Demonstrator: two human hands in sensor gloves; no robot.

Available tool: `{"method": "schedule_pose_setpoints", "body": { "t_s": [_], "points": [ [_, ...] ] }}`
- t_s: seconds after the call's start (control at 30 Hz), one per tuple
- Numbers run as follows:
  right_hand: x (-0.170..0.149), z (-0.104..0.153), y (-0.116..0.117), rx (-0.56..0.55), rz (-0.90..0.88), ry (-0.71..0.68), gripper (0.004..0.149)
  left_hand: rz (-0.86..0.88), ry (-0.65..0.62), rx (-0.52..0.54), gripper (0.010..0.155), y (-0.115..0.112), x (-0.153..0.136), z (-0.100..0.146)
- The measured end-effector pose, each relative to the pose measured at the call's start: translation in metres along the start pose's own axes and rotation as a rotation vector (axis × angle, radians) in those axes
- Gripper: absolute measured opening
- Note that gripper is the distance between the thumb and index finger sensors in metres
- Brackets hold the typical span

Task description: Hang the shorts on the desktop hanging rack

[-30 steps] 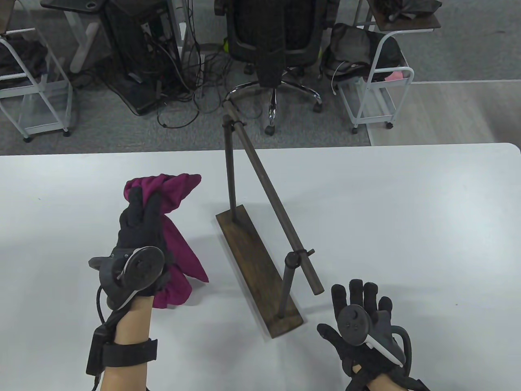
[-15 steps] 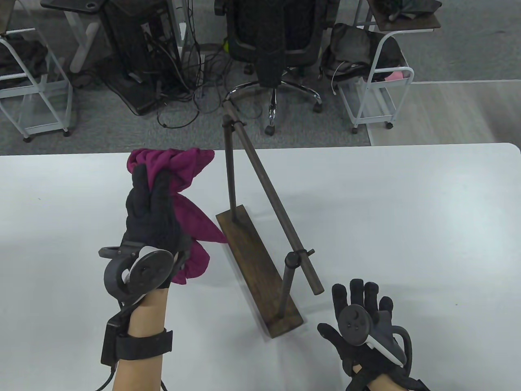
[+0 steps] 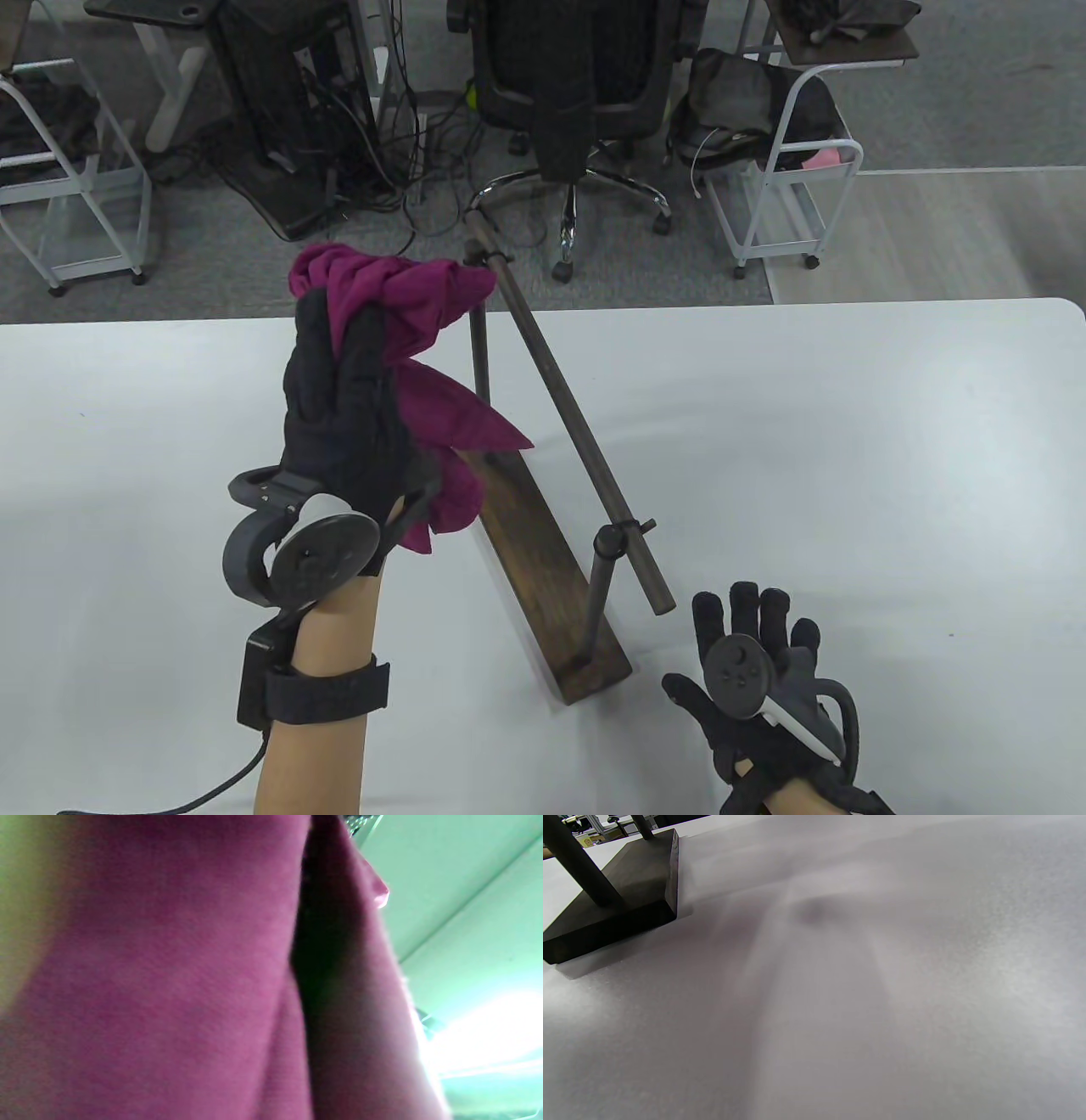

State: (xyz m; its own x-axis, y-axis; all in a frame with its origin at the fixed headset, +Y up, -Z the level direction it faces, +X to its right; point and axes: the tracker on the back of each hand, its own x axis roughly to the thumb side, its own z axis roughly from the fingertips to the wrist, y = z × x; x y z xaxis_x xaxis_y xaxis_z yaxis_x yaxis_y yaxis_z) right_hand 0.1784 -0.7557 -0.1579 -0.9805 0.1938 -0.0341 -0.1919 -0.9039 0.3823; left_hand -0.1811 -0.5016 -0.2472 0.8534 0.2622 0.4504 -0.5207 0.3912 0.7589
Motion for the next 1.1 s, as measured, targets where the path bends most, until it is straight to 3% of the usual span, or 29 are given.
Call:
{"method": "schedule_pose_setpoints", "body": {
  "t_s": [0.33,0.63,0.77,0.9,1.1],
  "points": [
    [0.0,0.0,-0.001,0.002,-0.009,0.002,0.083,0.054,-0.098,0.003,0.047,-0.005,0.034,-0.031],
    [-0.001,-0.001,-0.002,0.003,-0.016,0.013,0.083,0.098,-0.223,-0.119,0.05,-0.018,0.072,-0.056],
    [-0.002,-0.001,-0.002,0.002,-0.02,0.018,0.083,0.135,-0.281,-0.246,0.048,-0.029,0.082,-0.06],
    [-0.003,0.0,-0.004,-0.006,-0.027,0.018,0.083,0.167,-0.318,-0.442,0.046,-0.044,0.082,-0.058],
    [-0.003,0.0,-0.004,-0.009,-0.025,0.011,0.083,0.251,-0.26,-0.601,0.045,-0.056,0.068,-0.052]
  ]
}}
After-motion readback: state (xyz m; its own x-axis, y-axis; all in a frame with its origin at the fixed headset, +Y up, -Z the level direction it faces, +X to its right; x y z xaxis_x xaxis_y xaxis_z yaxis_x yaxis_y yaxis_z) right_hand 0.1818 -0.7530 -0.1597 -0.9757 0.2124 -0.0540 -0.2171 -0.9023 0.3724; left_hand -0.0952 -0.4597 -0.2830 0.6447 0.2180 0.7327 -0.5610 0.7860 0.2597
